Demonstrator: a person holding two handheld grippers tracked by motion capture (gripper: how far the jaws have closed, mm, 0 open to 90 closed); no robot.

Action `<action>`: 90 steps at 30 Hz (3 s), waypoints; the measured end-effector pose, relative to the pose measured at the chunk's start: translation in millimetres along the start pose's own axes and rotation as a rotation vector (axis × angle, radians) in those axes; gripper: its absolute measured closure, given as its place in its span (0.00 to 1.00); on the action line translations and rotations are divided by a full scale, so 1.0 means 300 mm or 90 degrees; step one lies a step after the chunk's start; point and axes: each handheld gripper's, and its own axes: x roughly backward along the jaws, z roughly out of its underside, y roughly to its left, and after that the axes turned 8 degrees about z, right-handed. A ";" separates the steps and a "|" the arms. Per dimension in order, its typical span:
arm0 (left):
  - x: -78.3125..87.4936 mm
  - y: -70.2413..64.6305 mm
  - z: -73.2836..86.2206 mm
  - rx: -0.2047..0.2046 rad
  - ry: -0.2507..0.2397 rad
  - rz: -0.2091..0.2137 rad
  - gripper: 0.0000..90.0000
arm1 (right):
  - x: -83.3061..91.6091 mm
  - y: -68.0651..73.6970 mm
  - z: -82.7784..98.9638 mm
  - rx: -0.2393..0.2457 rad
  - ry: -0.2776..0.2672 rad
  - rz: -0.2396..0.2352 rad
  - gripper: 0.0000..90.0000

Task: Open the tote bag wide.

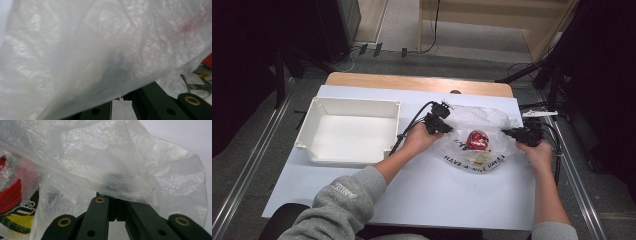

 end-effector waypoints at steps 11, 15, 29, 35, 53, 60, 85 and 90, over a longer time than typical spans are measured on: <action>-0.014 0.035 0.009 0.026 0.021 -0.035 0.99 | 0.004 0.006 0.044 -0.003 0.033 0.060 1.00; -0.014 0.039 0.012 0.028 0.024 -0.041 1.00 | 0.016 0.009 0.063 0.000 0.049 0.082 1.00; 0.010 0.072 0.022 0.051 0.025 -0.072 1.00 | 0.081 0.000 0.130 -0.026 0.049 0.164 1.00; 0.011 0.071 0.029 0.049 0.014 -0.078 1.00 | 0.102 -0.008 0.156 -0.037 0.033 0.170 1.00; 0.032 0.092 0.043 0.091 -0.004 -0.122 1.00 | 0.154 -0.031 0.201 -0.060 0.023 0.209 1.00; 0.049 0.039 0.033 0.054 -0.008 -0.091 1.00 | 0.189 0.023 0.153 -0.043 -0.018 0.182 1.00; 0.124 -0.180 -0.034 -0.060 -0.056 0.004 1.00 | 0.197 0.222 -0.121 0.075 -0.084 0.066 1.00; 0.041 -0.195 -0.008 -0.066 -0.023 0.005 1.00 | 0.085 0.180 -0.135 0.055 -0.052 0.071 1.00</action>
